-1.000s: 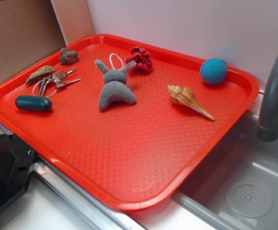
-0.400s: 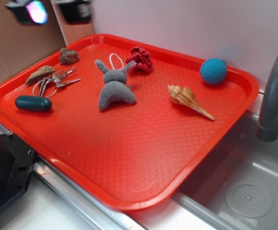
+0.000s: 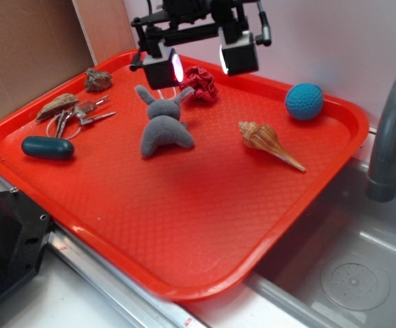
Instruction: Grab the shell.
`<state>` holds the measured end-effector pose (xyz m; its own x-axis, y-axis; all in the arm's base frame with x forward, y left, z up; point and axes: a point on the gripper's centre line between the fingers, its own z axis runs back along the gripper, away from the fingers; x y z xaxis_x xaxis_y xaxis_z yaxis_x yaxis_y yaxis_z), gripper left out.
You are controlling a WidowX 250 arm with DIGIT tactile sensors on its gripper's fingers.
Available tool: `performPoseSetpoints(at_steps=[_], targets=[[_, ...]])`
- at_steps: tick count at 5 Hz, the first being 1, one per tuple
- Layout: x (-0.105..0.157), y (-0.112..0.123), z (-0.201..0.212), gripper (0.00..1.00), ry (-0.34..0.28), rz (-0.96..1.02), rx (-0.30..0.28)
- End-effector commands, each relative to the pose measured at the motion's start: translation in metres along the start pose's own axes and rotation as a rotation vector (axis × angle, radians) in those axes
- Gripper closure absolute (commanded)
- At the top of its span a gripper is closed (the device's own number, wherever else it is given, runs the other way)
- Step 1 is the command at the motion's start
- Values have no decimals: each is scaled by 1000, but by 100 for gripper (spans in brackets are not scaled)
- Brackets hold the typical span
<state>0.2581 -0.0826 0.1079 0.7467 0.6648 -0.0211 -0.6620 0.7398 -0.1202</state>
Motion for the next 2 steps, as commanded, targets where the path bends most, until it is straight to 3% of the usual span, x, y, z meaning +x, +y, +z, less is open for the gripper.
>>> performPoseSetpoints(at_steps=[1,2], targets=[[10,-2,14,0,-30,6,-47],[3,-6,-11,0,-66,-7,-109]])
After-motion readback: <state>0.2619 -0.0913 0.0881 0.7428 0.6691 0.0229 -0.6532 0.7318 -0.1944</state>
